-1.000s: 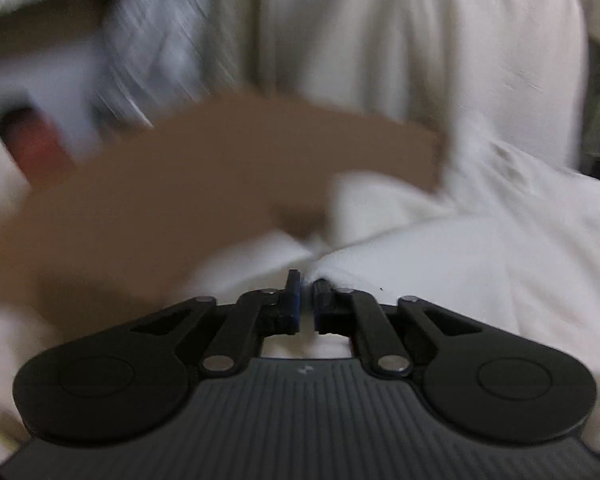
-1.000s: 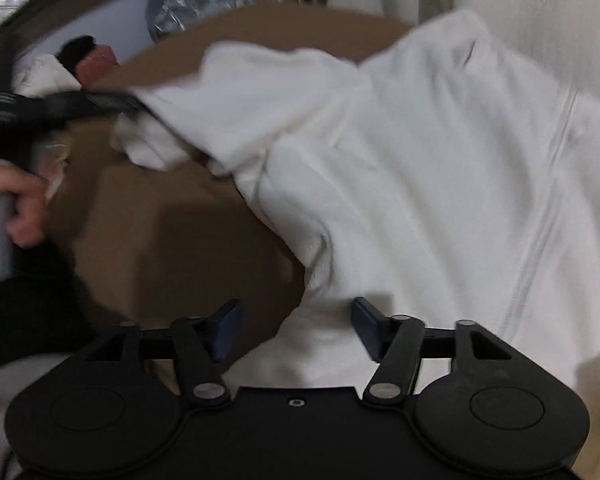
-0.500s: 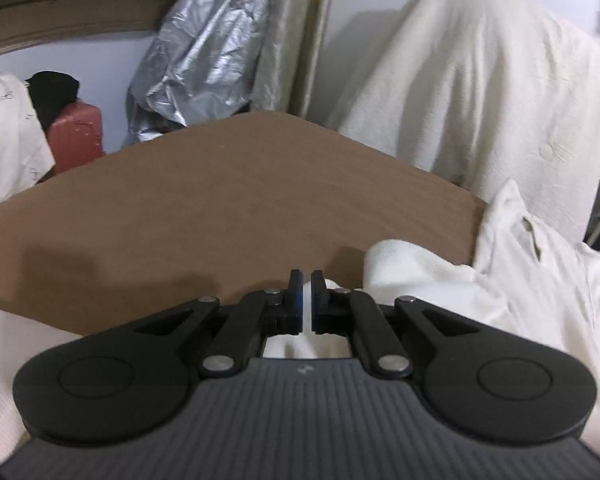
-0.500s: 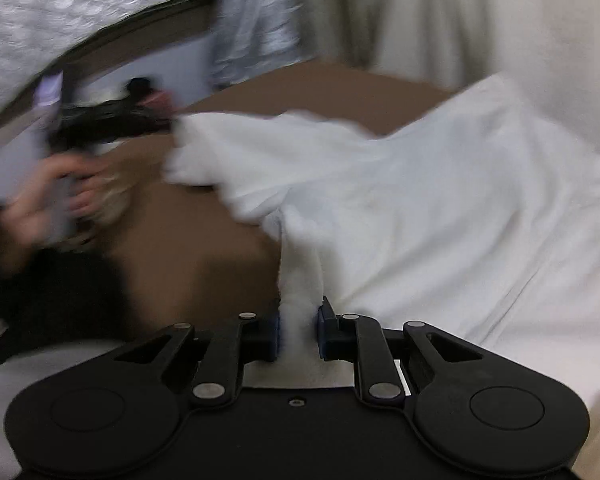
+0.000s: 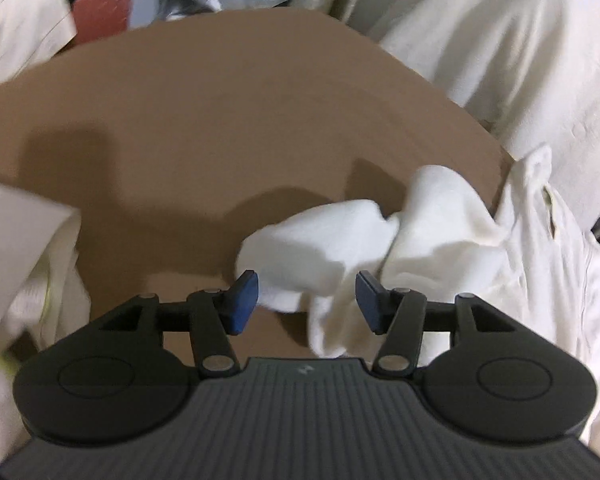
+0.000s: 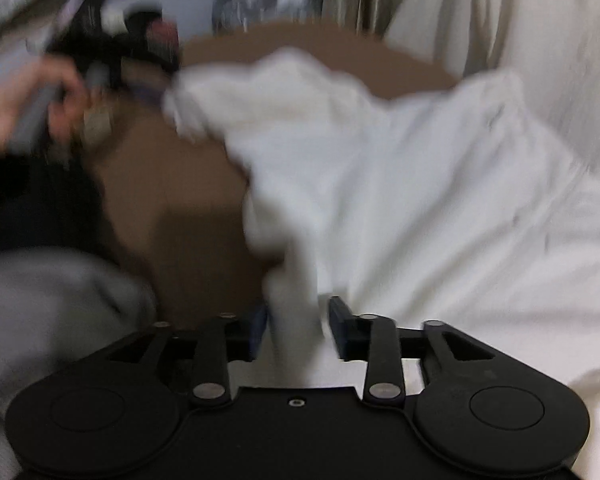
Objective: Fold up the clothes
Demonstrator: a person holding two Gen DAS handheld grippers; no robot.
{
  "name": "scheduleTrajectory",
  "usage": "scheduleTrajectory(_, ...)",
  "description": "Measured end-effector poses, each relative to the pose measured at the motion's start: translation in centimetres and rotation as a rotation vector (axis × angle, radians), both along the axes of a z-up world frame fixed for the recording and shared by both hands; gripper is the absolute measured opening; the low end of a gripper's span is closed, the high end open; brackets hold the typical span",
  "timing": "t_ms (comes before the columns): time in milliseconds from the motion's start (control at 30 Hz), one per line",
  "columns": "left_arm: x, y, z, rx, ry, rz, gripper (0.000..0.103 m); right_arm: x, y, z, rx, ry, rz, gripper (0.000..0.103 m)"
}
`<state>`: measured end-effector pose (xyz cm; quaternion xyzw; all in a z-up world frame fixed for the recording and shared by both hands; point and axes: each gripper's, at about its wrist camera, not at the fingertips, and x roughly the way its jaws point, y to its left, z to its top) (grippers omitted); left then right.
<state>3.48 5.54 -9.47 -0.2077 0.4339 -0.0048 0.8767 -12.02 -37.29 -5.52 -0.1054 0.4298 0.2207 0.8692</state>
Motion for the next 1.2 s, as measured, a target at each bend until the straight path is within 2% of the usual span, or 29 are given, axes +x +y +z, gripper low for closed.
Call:
scheduleTrajectory(67, -0.3, 0.1, 0.0, -0.017, 0.010, -0.004, 0.057, 0.4, 1.3, 1.0, 0.009, -0.086, 0.064, 0.066)
scheduleTrajectory(133, -0.3, -0.4, -0.1, -0.008, 0.017, -0.025, 0.057, 1.3, 2.9, 0.2, -0.087, -0.132, 0.110, 0.068)
scheduleTrajectory(200, -0.3, -0.8, -0.3, -0.010, 0.020, -0.045, 0.059, 2.6, 3.7, -1.8, -0.157, -0.099, 0.119, 0.068)
scheduleTrajectory(267, 0.0, -1.2, -0.9, -0.039, 0.020, -0.050, 0.068, 4.0, 3.8, -4.2, -0.116, -0.012, 0.122, 0.067)
scheduleTrajectory(333, 1.0, -1.4, -2.0, -0.036, 0.009, -0.032, 0.073, 3.9, 3.5, -5.7, -0.075, 0.015, 0.096, 0.060)
scheduleTrajectory(400, 2.0, -1.7, -3.1, -0.034, -0.002, -0.014, 0.074, 3.8, 3.1, -7.2, -0.033, 0.039, 0.070, 0.053)
scheduleTrajectory(467, 3.0, -1.9, -4.3, -0.032, -0.013, 0.004, 0.077, 3.6, 2.3, -6.7, -0.009, 0.012, 0.013, 0.026)
scheduleTrajectory(533, 4.0, -2.1, -5.4, -0.029, -0.024, 0.021, 0.078, 3.3, 2.2, -6.3, -0.002, -0.014, 0.005, 0.023)
scheduleTrajectory(567, 4.6, -2.5, -5.8, -0.020, -0.034, 0.017, 0.075, 3.1, 2.1, -6.1, 0.002, -0.027, 0.002, 0.021)
scheduleTrajectory(600, 5.2, -3.1, -5.2, 0.020, -0.058, -0.018, 0.066, 2.9, 2.0, -6.0, 0.005, -0.040, -0.001, 0.020)
scheduleTrajectory(633, 5.9, -2.8, -4.0, 0.063, -0.082, -0.013, 0.019, 3.1, 2.1, -5.7, -0.004, -0.048, -0.001, 0.018)
scheduleTrajectory(667, 6.7, -2.6, -2.9, 0.107, -0.105, -0.008, 0.011, 3.3, 2.2, -5.4, -0.015, -0.056, -0.001, 0.018)
scheduleTrajectory(800, 9.6, -1.5, 1.7, 0.280, -0.199, 0.013, 0.010, 4.6, 2.4, -2.9, 0.025, -0.091, -0.036, 0.016)
scheduleTrajectory(900, 11.8, -0.7, 5.2, 0.410, -0.269, 0.029, 0.010, 4.8, 2.8, -0.5, 0.168, -0.079, -0.033, 0.015)
scheduleTrajectory(967, 13.3, -0.2, 7.5, 0.497, -0.316, 0.040, 0.011, 5.4, 4.1, 0.0, 0.186, -0.113, -0.004, 0.016)
scheduleTrajectory(1000, 14.1, 0.1, 8.6, 0.541, -0.339, 0.045, 0.011, 6.1, 4.7, -0.2, 0.190, -0.119, 0.005, 0.017)
scheduleTrajectory(1033, 14.8, 0.3, 9.8, 0.584, -0.363, 0.051, 0.011, 6.8, 5.3, -0.4, 0.195, -0.125, 0.015, 0.026)
scheduleTrajectory(1067, 15.5, 0.4, 10.6, 0.633, -0.382, 0.053, 0.011, 8.2, 5.8, -1.3, 0.211, -0.055, 0.025, 0.035)
scheduleTrajectory(1100, 16.3, -0.2, 10.3, 0.699, -0.389, 0.038, 0.011, 9.8, 6.4, -2.4, 0.225, 0.052, 0.032, 0.035)
scheduleTrajectory(1133, 17.1, -1.1, 10.0, 0.764, -0.391, 0.005, 0.011, 10.5, 6.8, -2.9, 0.232, 0.115, 0.024, 0.035)
scheduleTrajectory(1200, 17.9, -2.4, 9.6, 0.854, -0.405, -0.050, 0.011, 9.6, 6.4, -2.2, 0.269, 0.091, 0.016, 0.036)
